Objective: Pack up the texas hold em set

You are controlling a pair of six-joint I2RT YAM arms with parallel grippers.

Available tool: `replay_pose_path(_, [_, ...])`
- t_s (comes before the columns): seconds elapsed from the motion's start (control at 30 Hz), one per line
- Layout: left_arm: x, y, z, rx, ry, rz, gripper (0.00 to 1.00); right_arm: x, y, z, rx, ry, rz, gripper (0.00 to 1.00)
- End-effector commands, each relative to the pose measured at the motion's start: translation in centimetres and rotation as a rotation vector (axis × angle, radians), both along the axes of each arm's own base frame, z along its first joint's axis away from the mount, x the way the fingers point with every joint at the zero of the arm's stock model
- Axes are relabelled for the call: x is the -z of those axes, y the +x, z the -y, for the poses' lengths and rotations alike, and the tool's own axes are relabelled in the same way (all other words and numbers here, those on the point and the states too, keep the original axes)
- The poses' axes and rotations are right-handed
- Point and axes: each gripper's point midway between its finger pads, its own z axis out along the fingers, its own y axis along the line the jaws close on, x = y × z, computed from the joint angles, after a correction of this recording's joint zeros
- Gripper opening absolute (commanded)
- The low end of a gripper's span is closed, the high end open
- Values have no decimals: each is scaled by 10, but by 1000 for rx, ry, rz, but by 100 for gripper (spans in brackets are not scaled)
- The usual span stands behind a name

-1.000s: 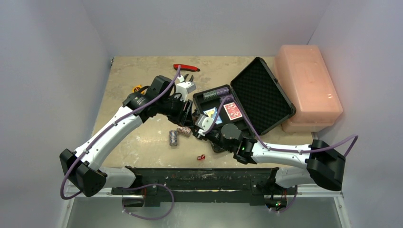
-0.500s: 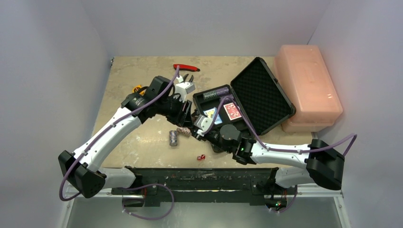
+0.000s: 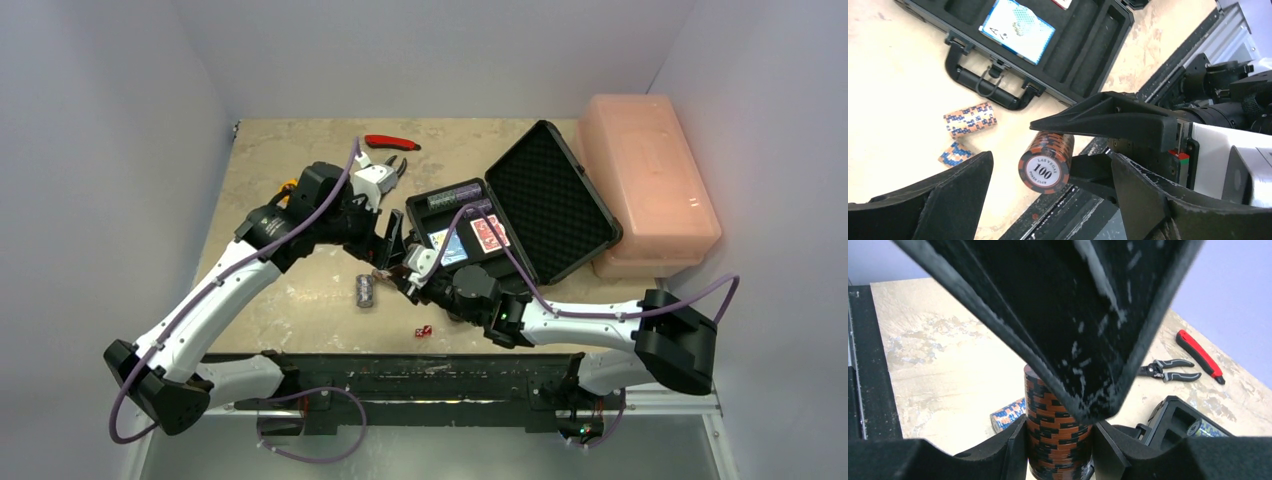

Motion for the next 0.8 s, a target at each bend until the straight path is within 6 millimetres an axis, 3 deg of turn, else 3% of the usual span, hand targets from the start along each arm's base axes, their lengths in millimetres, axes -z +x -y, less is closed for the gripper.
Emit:
replay_pose_path(0.0, [-21,14,-12,-78,-18,130,90,-55,3,-2,34,198,15,0])
replay_pose_path(0.77, [-69,36,-97,-473,47,484,91,-59,22,29,292,405,-225,0])
